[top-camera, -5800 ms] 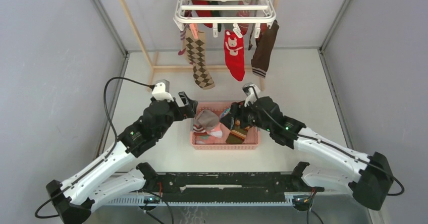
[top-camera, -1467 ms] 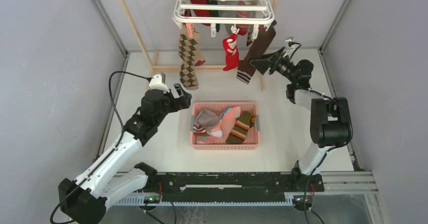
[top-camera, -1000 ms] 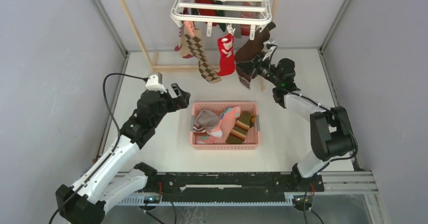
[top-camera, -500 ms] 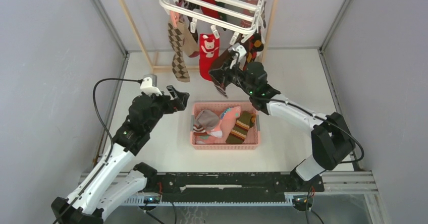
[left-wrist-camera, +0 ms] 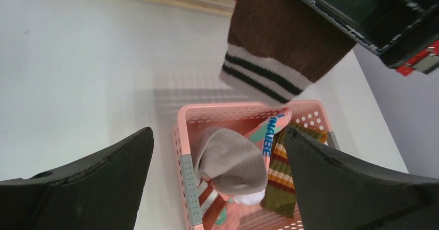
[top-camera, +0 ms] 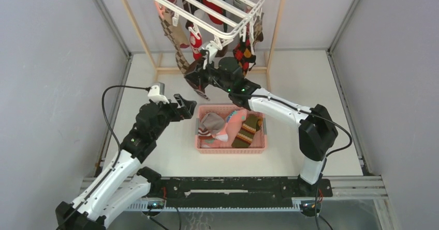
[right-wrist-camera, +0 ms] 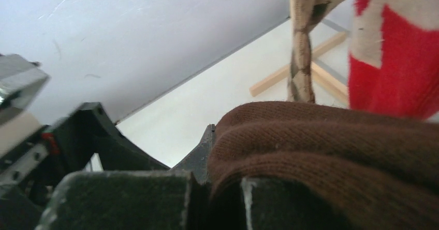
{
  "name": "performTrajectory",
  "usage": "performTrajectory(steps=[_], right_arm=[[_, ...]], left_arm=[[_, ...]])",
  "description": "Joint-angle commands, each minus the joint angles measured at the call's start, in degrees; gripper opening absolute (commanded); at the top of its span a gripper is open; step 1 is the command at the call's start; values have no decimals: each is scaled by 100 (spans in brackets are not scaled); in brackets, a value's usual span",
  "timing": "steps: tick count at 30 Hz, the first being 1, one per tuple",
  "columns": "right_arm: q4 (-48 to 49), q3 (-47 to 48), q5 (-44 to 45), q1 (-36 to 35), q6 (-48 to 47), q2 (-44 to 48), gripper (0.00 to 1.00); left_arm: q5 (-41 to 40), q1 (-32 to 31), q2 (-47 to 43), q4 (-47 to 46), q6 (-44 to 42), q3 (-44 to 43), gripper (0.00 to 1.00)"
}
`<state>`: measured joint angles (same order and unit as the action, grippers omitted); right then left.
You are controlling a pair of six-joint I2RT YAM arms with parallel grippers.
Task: Remove the socks clipped to the hanger
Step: Adjust the hanger on the clothesline.
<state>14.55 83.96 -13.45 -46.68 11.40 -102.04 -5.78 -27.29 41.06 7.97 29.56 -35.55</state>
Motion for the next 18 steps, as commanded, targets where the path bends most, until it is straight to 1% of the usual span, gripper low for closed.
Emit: performTrajectory(steps=[1,9,18], right_arm=[[-288,573,-314,-223,106,-159,0],[-580,1120,-596,-316,448,-453,0],[-622,1170,-710,-267,574,-479,0]], left_arm=[[227,13,31,-937,58,301,100],[406,5,35,-2221,216,860,100],[471,-31,255,-3508,182,1226,100]])
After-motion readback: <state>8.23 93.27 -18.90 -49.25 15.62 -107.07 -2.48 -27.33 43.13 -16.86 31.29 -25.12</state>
